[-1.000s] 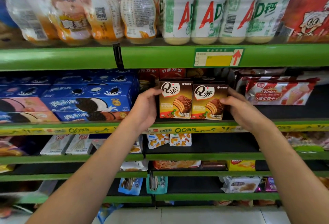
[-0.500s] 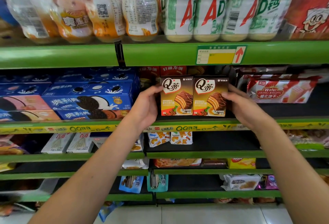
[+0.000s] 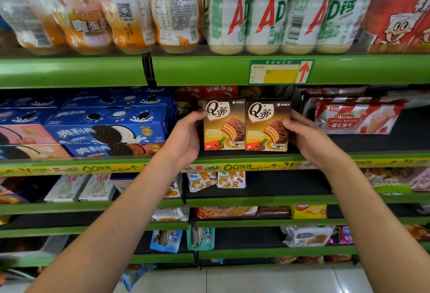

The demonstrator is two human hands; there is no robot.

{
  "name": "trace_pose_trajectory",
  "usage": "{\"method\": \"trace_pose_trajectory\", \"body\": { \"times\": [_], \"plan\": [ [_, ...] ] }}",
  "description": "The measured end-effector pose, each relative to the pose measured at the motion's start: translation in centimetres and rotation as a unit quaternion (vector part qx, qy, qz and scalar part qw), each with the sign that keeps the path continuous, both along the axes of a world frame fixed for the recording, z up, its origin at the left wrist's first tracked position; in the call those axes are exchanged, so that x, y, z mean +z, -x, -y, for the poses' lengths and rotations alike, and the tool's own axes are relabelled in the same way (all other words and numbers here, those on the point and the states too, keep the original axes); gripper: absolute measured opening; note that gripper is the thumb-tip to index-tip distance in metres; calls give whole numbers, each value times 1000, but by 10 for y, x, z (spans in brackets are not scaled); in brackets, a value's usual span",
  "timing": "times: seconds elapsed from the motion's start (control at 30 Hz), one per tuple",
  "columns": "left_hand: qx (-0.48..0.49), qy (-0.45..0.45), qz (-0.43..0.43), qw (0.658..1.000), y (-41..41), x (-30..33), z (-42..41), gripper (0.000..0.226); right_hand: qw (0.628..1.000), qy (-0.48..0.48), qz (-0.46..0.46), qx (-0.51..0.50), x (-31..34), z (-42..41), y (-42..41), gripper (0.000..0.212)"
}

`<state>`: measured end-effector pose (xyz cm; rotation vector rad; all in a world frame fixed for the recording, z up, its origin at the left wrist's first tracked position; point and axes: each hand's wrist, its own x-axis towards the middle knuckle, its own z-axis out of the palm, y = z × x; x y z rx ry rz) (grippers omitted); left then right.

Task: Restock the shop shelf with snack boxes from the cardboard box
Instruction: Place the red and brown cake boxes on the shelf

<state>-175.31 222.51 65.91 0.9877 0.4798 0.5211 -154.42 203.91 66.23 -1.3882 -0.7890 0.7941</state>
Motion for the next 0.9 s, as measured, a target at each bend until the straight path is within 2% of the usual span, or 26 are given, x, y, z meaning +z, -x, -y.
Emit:
{"method": "trace_pose_trajectory", "body": {
  "times": [0.17,0.33,0.9],
  "plan": [
    [5,3,3,1000,0,1,2,34,1000,2,0,8,0,0,-1,57],
    [9,7,2,1000,-2,0,1,40,1000,0,-3,15,0,1,-1,65],
    [5,-2,-6,1000,-1,2,2,40,1000,1,-6,14,-6,0,-6,66]
  ]
}}
